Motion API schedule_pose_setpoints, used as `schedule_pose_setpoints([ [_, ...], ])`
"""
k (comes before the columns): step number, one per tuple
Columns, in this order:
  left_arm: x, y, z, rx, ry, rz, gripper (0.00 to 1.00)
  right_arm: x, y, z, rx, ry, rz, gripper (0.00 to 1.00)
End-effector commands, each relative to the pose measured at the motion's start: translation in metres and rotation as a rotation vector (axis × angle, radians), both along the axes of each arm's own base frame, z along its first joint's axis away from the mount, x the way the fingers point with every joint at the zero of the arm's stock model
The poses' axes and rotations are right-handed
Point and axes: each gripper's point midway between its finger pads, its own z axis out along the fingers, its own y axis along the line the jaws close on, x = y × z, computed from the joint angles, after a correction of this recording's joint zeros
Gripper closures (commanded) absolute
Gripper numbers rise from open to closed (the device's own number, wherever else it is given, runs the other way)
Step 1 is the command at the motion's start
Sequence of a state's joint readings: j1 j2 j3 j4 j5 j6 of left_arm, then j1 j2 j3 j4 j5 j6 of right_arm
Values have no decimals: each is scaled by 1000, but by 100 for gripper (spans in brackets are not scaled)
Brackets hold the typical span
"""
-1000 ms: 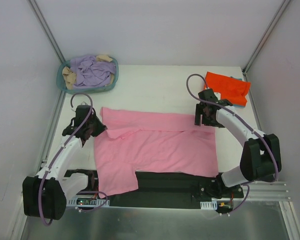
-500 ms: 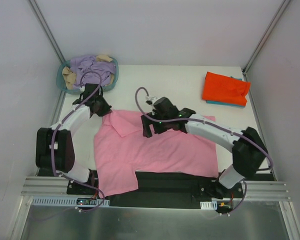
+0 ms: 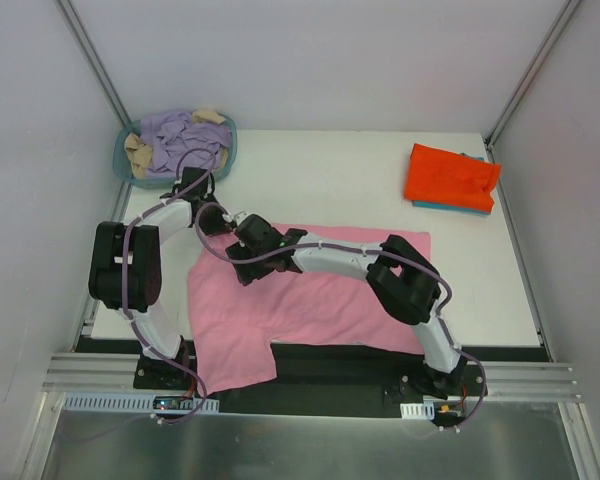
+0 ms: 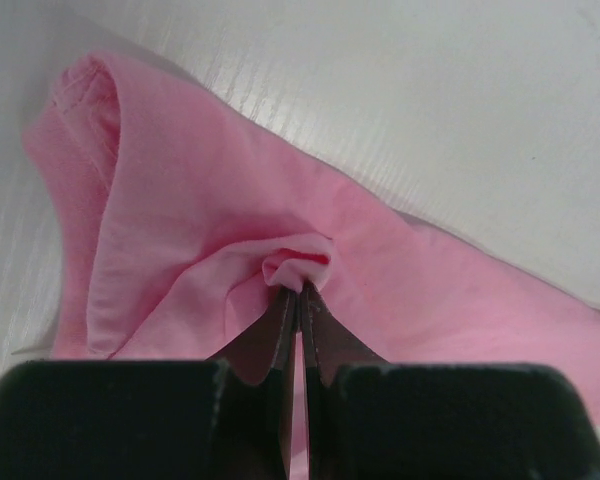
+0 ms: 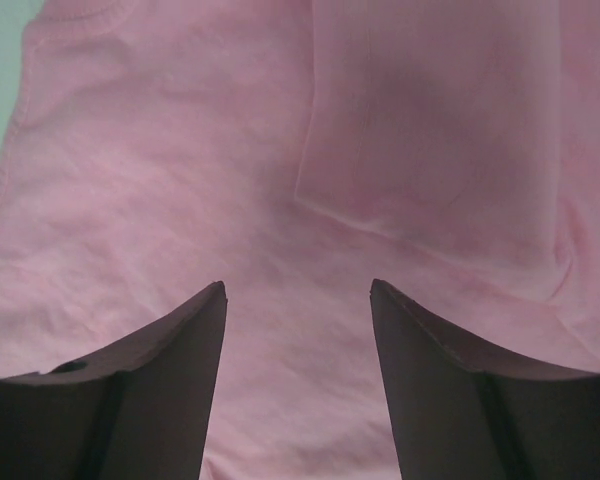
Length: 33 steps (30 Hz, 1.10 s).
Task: Fold and stack the t-shirts
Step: Fold the flattened tshirt in 1/3 of the way
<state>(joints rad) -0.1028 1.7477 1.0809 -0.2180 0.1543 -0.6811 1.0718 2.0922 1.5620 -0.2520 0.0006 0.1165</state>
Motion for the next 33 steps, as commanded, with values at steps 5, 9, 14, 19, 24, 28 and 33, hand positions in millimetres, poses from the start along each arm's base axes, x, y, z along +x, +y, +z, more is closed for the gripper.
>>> schedule_pose_setpoints([
  [5, -15, 10, -19, 17, 48, -8, 100, 27, 33, 12, 41, -131, -24, 41],
  [9, -17, 5, -16, -9, 38, -27, 100, 32, 32, -7, -10, -129, -43, 46],
  [14, -20, 3, -14, -23, 33, -40, 100, 40, 32, -14, -48, -136, -97, 57],
  [19, -23, 5, -11, -15, 23, -30, 100, 44, 21, -15, -95, -167, -150, 79],
  [24, -20, 5, -3, -15, -2, -33, 100, 42, 20, 8, -85, -213, -140, 90],
  [28, -21, 4, 6, -26, -23, -27, 100, 35, 14, 38, -68, -251, -110, 91],
  [33, -35, 1, 22, -63, -52, -4, 100, 18, 3, 62, -30, -221, -68, 92],
])
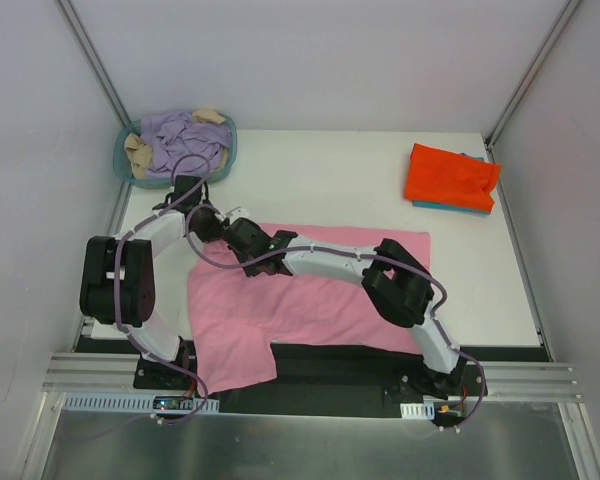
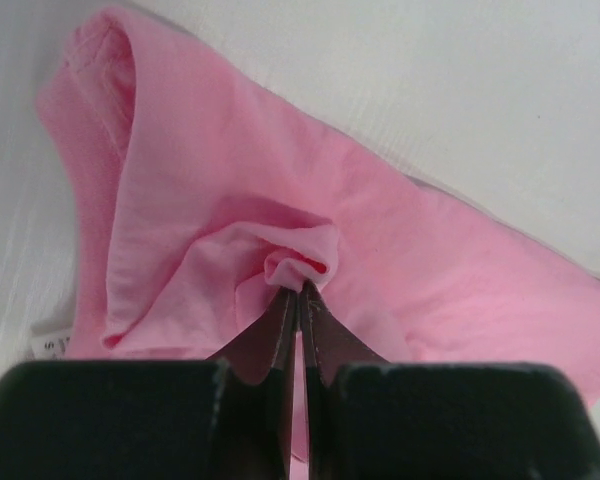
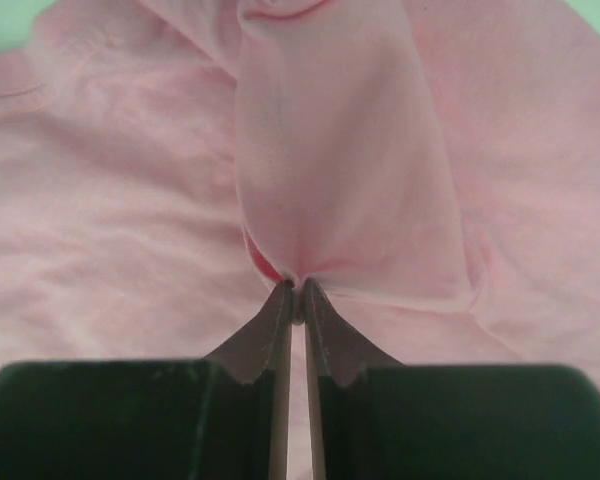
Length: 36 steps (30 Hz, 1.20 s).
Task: Fold and stack the t-shirts
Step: Fold the flattened tshirt in 1/3 of the way
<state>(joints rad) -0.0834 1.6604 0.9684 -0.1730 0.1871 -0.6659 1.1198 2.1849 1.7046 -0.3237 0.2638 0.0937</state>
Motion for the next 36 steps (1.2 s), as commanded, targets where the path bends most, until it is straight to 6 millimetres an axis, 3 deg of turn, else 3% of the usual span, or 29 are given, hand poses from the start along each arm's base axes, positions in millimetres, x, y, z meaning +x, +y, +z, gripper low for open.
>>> schedule_pose_setpoints([
  [1, -23, -4, 17, -50, -14, 18, 100, -17, -6, 65, 94, -18, 59, 92],
  [2, -26, -4, 26, -57, -37, 24, 100, -20, -7, 66, 98, -12, 67, 92],
  [7, -64, 0, 22, -77, -28, 91, 100, -34, -16, 64, 98, 24, 101, 93],
  [8, -69, 1, 29, -83, -56, 100, 100, -36, -19, 63, 96, 29, 104, 93],
  [10, -91, 2, 17, -90, -15, 116, 100, -42, -21, 62, 100, 46, 121, 93],
  [11, -97, 3, 23, -92, -37, 120, 100, -44, -23, 65, 105, 49, 126, 93],
  [15, -131, 5, 10, -78, -7, 116, 100, -53, -37, 62, 86, 64, 146, 93],
  [21, -167, 4, -2, -83, 49, 117, 100, -70, -50, 52, 68, 117, 178, 91],
  [28, -182, 12, -3, -39, 80, 132, 100, -73, -67, 42, 22, 133, 144, 91],
  [36, -178, 10, 15, -35, 87, 111, 100, -81, -80, 49, 9, 173, 90, 88],
])
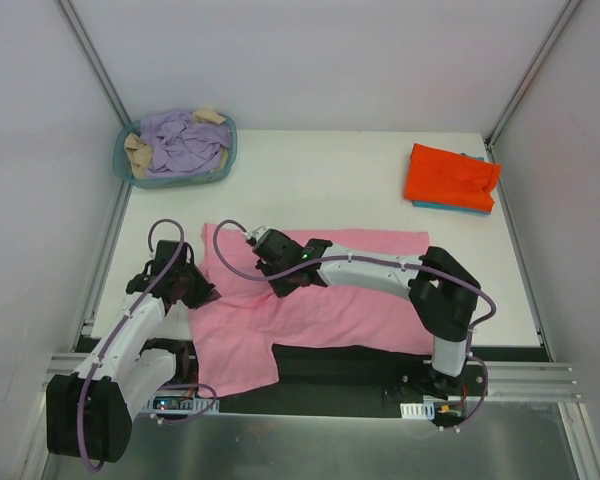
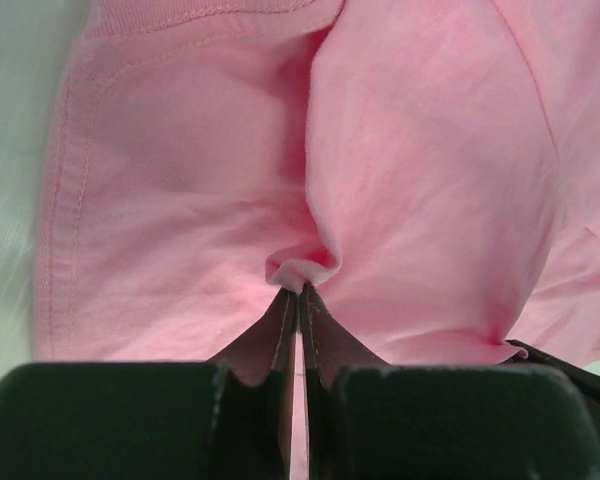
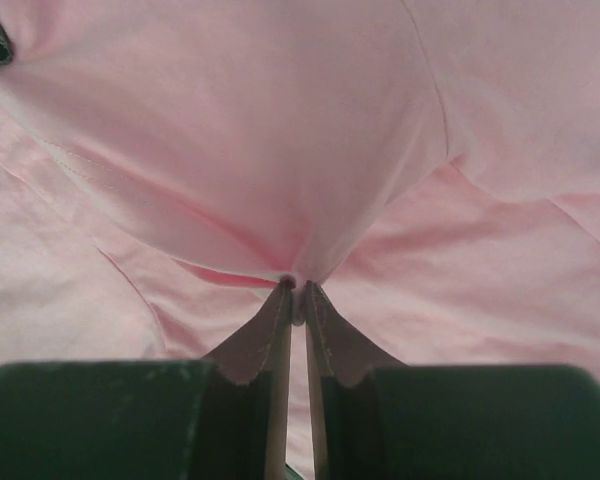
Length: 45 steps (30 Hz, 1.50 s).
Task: Fold and stack the t-shirts
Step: Fold the flattened tshirt in 1/3 of the way
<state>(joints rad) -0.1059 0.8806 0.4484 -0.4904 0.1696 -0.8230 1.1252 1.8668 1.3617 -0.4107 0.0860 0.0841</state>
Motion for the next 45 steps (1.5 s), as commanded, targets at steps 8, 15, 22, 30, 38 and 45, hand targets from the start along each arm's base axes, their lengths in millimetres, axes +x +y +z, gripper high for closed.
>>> schedule_pose_setpoints([
  [8, -14, 4, 9, 55, 69, -40, 97, -12, -11, 26, 20, 35, -55, 85],
  [15, -15, 6, 14, 73, 47, -49, 33, -15, -29, 11, -51, 54, -128, 27],
  [22, 3, 3, 41, 67, -51, -59, 1, -2, -48, 33, -51, -40, -186, 3],
  [30, 55, -17, 68, 18, -152, -107, 1, 50, -107, 48, -33, -67, -381, 3],
  [38, 114, -21, 41, 78, -79, -128, 1, 107, -205, 23, -22, 52, -649, 3],
  [45, 152, -13, 3, 145, 14, -129, 1, 144, -265, -16, 1, 242, -831, 3],
])
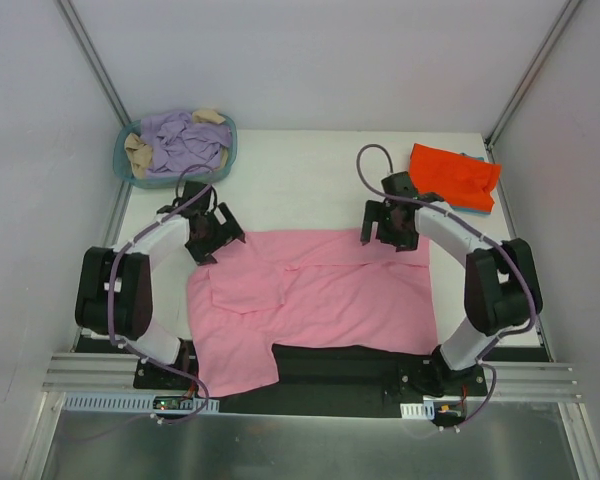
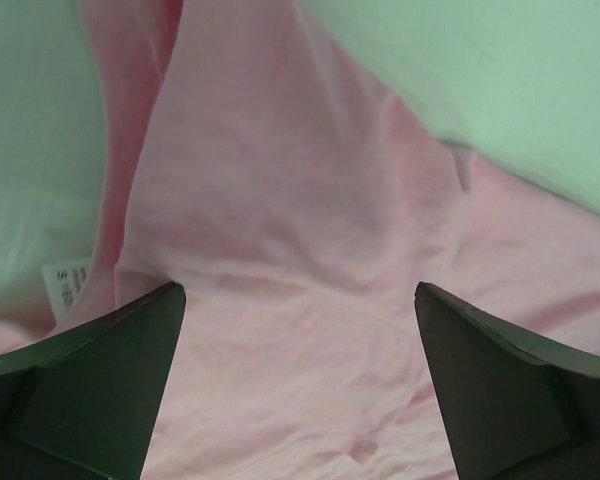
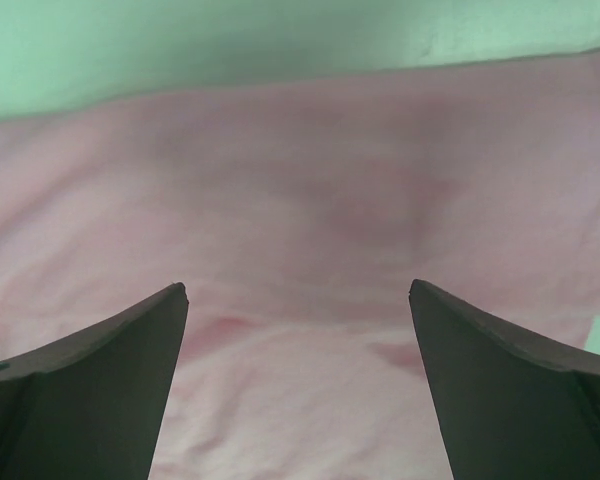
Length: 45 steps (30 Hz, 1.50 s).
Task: Fold and stack the t-shirts
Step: Fold the flattened tshirt in 1/3 of the way
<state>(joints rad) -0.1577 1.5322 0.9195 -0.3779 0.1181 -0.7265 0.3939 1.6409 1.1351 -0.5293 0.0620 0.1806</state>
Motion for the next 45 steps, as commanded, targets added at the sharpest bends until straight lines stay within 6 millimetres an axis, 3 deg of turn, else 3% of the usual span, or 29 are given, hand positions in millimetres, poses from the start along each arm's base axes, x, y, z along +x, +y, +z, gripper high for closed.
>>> schedule_pose_setpoints([
  [1, 29, 6, -17, 48, 8, -20, 1, 15, -18, -23, 74, 99, -51, 3],
  [5, 44, 12, -32, 17, 55, 3, 1, 27, -37, -46, 140, 186, -116, 2],
  [6, 45, 14, -35, 21, 62, 3, 1, 29, -32, -45, 185, 201, -103, 2],
  [13, 64, 25, -50, 7, 91, 28, 1, 60, -66, -50, 149, 251, -186, 1],
  [19, 101, 26, -39, 10, 30, 29, 1, 83, -70, -48, 156, 232, -193, 1],
  [26, 134, 31, -23, 16, -30, 18, 1, 108, -74, -25, 154, 150, -183, 2],
  [29, 133, 26, -10, -8, -50, 4, 1, 110, -78, -1, 134, 105, -175, 3],
  [30, 132, 24, 5, -21, -80, -9, 1, 110, -80, 19, 134, 63, -171, 3],
  [32, 121, 21, 18, -29, -99, -32, 1, 100, -83, 27, 119, 48, -178, 3],
  [33, 118, 22, 40, -23, -152, -34, 0, 95, -87, 35, 108, 31, -184, 3],
  [35, 93, 23, 42, -17, -141, -31, 1, 72, -93, 46, 90, 5, -220, 3],
  [36, 82, 20, 62, -19, -189, -34, 1, 66, -94, 47, 92, -16, -230, 3],
  [37, 59, 18, 51, -18, -152, -37, 1, 46, -95, 49, 101, -30, -252, 3],
  [38, 46, 16, 51, -15, -151, -31, 1, 36, -93, 47, 116, -35, -251, 3],
  [39, 29, 11, 66, 14, -194, -41, 1, 34, -91, 48, 138, -66, -253, 3],
  [40, 4, 10, 49, 37, -149, -43, 1, 26, -88, 51, 156, -81, -251, 3],
  [42, -30, 4, 55, 59, -155, -44, 1, 5, -83, 48, 193, -91, -237, 3],
  [43, -54, -3, 41, 84, -115, -74, 1, -2, -82, 45, 199, -87, -238, 3],
  [45, -81, -4, 40, 85, -99, -34, 1, -18, -81, 40, 204, -92, -225, 3],
])
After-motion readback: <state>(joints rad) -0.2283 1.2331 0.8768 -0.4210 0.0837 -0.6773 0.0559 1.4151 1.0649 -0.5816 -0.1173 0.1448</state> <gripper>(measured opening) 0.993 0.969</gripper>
